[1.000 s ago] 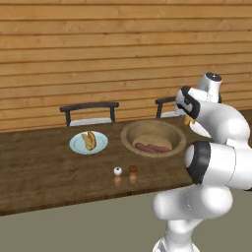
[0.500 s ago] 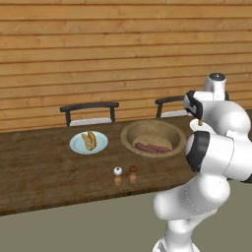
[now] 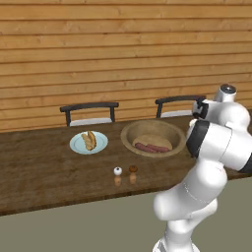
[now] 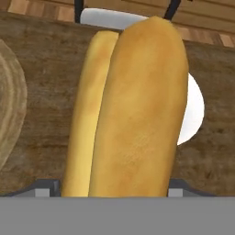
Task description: Place one bun and one sausage from the bowl on each plate.
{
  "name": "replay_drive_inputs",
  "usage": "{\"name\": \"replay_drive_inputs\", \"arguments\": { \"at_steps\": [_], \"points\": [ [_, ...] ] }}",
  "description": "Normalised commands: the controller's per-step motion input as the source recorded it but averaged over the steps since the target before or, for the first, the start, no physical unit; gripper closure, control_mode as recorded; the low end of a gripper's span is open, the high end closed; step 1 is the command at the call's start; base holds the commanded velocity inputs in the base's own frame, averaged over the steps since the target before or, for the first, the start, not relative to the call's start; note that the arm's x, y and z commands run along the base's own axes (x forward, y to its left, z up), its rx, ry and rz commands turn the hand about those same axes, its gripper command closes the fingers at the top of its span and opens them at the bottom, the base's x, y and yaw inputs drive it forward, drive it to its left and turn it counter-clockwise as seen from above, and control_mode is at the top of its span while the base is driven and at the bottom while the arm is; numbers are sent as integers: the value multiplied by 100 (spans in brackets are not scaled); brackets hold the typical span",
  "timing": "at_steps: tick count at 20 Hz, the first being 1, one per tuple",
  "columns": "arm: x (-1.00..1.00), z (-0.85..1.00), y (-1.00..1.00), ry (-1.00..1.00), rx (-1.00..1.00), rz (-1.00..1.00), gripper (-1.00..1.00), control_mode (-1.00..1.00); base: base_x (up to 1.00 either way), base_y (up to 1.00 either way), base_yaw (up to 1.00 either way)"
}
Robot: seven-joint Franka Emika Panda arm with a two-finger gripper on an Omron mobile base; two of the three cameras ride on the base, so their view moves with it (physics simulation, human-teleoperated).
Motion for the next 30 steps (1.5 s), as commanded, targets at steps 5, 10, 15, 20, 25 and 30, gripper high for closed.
{"name": "replay_drive_inputs", "arguments": {
  "at_steps": [5,10,15,20,25,30],
  "points": [
    [47,-12,-27,-12,0,15,100,-100,0,0,0],
    [55,-23,-17,-2,0,9,100,-100,0,0,0],
    [37,-11,-36,-7,4,9,100,-100,0,0,0],
    [23,-36,-19,-2,0,9,100,-100,0,0,0],
    [32,-23,-9,-3,3,7,100,-100,0,0,0],
    [62,-5,-26,-1,8,5,-100,-100,0,0,0]
  ]
}}
